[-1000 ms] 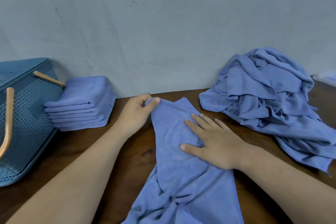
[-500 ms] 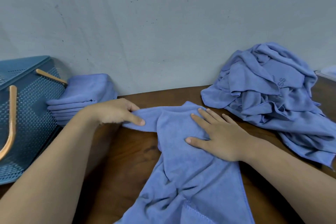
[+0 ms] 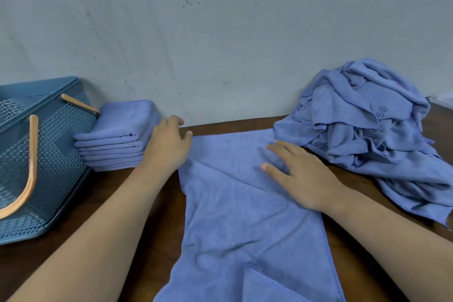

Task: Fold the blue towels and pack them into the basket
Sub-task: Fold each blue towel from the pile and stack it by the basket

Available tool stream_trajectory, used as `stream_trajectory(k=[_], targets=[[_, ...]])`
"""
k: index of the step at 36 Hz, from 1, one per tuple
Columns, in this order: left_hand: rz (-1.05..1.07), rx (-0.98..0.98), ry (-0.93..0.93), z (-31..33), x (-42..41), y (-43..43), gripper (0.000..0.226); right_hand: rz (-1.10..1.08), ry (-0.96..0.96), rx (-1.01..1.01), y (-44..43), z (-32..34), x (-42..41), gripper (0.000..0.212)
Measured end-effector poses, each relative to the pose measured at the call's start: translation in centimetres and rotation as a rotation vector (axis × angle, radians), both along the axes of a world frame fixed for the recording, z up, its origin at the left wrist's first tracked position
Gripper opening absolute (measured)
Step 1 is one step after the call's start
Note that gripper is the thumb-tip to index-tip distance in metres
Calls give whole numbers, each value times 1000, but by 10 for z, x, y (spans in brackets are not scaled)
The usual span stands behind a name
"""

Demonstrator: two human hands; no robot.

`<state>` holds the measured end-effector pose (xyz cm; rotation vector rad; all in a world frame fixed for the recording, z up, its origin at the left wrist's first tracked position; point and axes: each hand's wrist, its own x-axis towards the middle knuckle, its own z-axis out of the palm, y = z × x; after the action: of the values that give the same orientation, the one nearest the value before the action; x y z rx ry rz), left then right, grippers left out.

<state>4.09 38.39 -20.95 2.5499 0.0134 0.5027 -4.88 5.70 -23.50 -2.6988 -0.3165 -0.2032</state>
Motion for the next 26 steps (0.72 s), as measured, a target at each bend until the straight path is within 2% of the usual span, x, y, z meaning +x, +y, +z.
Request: stream_trajectory(k=[2,5,7,9,13,15,19,22,26], targets=[[-80,34,9,-1,-13,-9,34,-31,-15,-9,0,2,0,72],[-202,92,185,-14,-37,-22,49,14,44,-102,0,3,0,77],[-248,217,282,-23,-50,-23,60,43,96,-142,0,4,2,81],[-260,293,341,-26,-53,-16,70,55,143,-157,2,4,5,82],[-190,283,383,-27,-36,2,73,73,146,-184,10,8,21,77],[-192,261,360,-30,-29,6,72,66,99,-164,13,7,36,72],[-160,100,180,-32,-22,13,60,20,-41,-5,13,0,55,62],[-162,86,18,-28,-29,13,47,38,-226,51,8,-3,46,41],[-161,-17,-101,-25,-54,7,25,146,-284,212,1,0,15,18]])
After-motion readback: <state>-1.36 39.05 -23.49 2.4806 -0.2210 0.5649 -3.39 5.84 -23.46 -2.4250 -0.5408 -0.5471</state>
